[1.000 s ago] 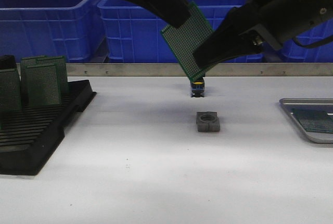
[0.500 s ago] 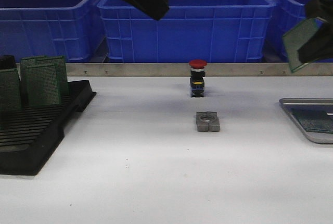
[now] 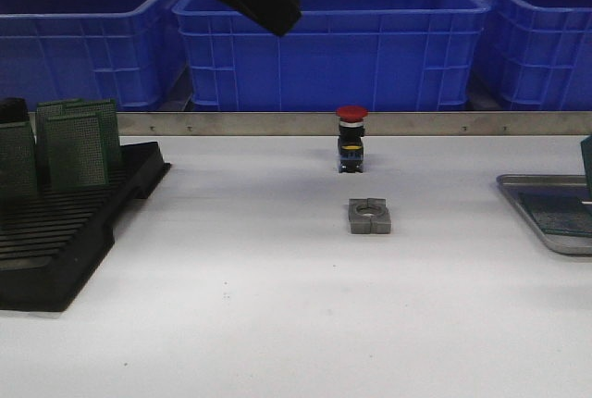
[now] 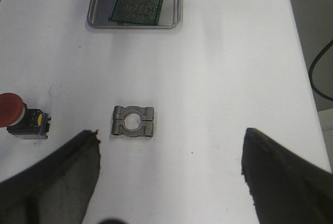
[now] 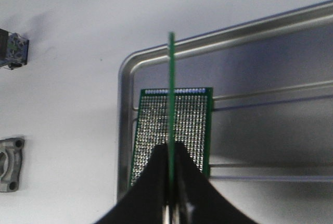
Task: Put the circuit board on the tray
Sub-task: 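Lower the second board onto the silver tray and open the right gripper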
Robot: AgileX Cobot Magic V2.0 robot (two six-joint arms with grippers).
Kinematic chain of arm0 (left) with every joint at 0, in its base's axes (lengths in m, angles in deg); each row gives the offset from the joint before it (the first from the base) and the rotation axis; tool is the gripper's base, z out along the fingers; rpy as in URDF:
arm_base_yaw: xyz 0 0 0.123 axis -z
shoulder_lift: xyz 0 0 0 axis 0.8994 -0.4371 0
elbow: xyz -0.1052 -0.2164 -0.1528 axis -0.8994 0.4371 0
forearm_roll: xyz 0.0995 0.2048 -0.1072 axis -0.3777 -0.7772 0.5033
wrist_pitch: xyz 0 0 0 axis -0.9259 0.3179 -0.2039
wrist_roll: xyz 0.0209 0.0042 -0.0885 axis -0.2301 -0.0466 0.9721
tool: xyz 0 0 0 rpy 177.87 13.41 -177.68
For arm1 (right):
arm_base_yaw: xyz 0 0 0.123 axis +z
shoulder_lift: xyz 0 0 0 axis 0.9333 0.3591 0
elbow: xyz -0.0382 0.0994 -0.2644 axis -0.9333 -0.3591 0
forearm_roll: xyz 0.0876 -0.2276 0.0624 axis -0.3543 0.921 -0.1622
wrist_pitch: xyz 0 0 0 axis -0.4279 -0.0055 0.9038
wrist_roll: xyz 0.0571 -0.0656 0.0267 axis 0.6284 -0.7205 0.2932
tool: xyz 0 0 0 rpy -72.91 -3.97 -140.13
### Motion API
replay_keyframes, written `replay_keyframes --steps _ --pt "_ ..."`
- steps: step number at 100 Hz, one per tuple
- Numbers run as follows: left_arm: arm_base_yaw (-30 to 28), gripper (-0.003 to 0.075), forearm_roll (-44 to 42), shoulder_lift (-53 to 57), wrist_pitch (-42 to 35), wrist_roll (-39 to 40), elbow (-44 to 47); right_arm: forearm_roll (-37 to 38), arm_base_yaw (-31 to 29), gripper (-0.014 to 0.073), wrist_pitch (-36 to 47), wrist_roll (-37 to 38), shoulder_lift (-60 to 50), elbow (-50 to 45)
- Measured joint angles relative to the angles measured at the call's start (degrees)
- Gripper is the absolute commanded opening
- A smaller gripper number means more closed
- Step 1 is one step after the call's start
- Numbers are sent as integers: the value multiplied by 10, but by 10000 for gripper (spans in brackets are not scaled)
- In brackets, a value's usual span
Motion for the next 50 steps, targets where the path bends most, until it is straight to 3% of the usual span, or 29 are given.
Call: replay_keyframes --steps 7,19,26,33,50 --pt "0 524 0 0 0 0 0 0 -1 71 0 0 7 0" --pt "0 524 0 0 0 0 0 12 -4 424 0 -1 12 0" --pt "0 524 0 0 0 0 0 30 -6 587 2 -2 12 1" --pt "0 522 0 0 0 0 0 44 -6 650 3 -2 12 5" --pt "0 500 0 0 0 0 0 62 -6 598 10 -2 8 6"
